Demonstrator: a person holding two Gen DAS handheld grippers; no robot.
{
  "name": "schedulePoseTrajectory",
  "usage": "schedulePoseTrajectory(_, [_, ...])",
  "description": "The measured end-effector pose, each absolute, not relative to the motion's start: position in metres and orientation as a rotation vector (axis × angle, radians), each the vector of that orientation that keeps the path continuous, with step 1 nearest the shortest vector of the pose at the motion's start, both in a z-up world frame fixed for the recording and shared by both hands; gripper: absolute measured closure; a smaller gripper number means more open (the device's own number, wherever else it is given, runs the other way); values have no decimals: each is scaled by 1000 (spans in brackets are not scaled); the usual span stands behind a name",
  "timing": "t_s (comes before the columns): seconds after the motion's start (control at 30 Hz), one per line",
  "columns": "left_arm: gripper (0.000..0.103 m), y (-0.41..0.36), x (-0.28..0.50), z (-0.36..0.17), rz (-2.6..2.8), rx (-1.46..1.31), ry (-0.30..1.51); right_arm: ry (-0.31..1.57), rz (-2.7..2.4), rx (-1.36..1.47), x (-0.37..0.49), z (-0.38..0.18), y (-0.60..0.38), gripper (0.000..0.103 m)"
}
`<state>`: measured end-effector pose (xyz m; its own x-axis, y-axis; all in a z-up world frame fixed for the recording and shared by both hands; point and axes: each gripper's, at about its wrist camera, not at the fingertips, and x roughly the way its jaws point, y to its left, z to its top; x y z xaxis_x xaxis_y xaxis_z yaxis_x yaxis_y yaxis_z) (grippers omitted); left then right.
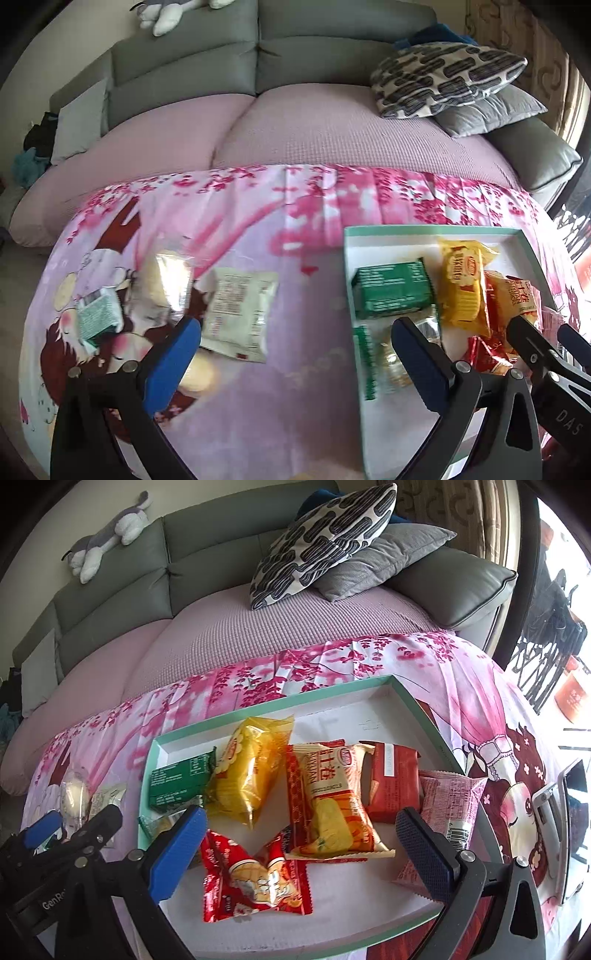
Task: Organize snacks
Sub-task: 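Withdraw both grippers from the tray toward the remaining snacks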
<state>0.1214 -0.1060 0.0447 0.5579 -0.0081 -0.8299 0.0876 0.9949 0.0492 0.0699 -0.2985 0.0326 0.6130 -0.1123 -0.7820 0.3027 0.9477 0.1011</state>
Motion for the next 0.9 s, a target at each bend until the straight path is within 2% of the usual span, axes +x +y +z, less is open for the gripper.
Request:
schedulePoseTrajectory(0.47, [0, -41, 109, 61, 10, -2, 994, 893, -163, 159, 69, 48, -245, 0])
schedulePoseTrajectory(0.9, [1, 45, 105, 56, 136, -127, 1045, 940, -68, 136, 79, 34, -193, 0])
